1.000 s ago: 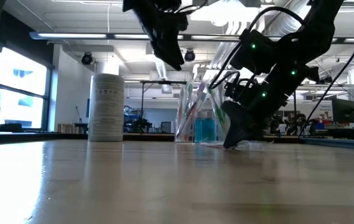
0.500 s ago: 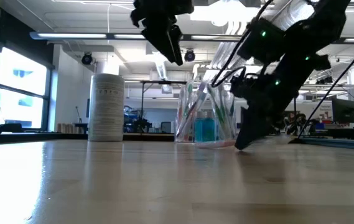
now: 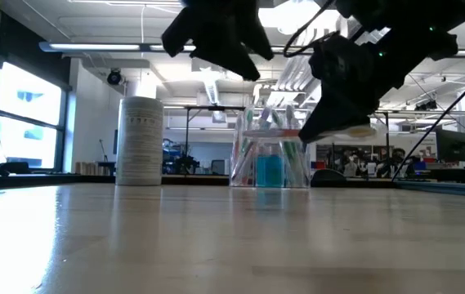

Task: Pick & Place toothbrushing station
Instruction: Put the orange toothbrush into the transparent organizer

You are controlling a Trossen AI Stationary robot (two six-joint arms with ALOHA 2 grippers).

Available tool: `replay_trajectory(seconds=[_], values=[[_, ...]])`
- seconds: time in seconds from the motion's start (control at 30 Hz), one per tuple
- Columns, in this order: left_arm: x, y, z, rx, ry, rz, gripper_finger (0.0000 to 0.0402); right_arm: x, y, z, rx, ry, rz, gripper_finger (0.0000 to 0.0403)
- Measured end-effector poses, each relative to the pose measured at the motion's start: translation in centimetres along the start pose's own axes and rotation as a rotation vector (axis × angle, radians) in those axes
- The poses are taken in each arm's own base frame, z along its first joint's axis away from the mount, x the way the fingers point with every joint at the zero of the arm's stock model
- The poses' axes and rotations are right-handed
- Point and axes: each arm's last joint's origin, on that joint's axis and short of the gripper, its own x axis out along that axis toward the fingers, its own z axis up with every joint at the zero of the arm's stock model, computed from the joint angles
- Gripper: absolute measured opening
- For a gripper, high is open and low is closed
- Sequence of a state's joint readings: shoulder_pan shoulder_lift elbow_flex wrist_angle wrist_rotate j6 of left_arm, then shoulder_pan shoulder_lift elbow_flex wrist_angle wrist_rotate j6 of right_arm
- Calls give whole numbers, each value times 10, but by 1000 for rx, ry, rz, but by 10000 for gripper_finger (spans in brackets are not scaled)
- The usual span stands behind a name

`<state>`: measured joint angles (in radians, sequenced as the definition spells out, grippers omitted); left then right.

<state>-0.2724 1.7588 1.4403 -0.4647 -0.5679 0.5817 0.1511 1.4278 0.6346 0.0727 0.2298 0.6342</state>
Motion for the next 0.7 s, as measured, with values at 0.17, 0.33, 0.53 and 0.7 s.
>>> replay_trajectory(seconds=[0.17, 0.33, 0.53, 0.7], values=[[1, -16, 8, 29, -96, 56, 290, -2, 4, 2, -5, -34, 14, 22], [5, -19, 9, -50, -143, 12, 290, -2, 3, 3, -16, -60, -19, 22], [11, -23, 8, -38, -109, 35, 290, -2, 4, 5, -25, -74, -10, 21], [29, -30, 2, 46, 6, 121, 290, -4, 5, 7, -25, -90, 8, 21]])
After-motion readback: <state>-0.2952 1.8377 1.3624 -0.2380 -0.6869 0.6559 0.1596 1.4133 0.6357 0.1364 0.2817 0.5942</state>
